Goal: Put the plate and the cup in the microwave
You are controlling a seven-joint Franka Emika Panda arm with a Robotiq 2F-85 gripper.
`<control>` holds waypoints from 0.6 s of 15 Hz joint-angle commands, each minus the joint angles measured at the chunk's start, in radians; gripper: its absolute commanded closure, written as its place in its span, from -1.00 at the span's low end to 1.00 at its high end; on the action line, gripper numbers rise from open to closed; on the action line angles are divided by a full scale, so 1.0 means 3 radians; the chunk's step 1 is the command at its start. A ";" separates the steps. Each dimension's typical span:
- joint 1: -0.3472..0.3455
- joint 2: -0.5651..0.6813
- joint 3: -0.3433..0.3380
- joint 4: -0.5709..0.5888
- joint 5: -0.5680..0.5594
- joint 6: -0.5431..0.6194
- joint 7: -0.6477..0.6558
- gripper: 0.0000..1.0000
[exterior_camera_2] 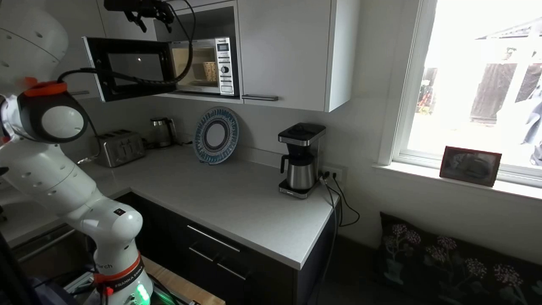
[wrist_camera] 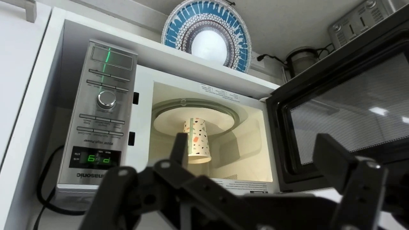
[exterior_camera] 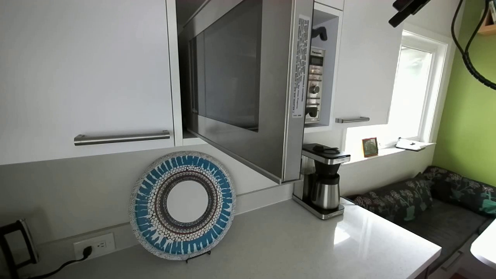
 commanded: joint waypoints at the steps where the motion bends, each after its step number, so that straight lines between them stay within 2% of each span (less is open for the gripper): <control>1: 0.0047 -0.0074 -0.0075 0.0063 0.0070 -0.0137 -0.0110 -1.00; 2: 0.0001 -0.0038 -0.0021 0.0000 0.0016 -0.0062 -0.0050 -1.00; 9: 0.0001 -0.0067 -0.0032 -0.0006 0.0028 -0.0102 -0.0091 -1.00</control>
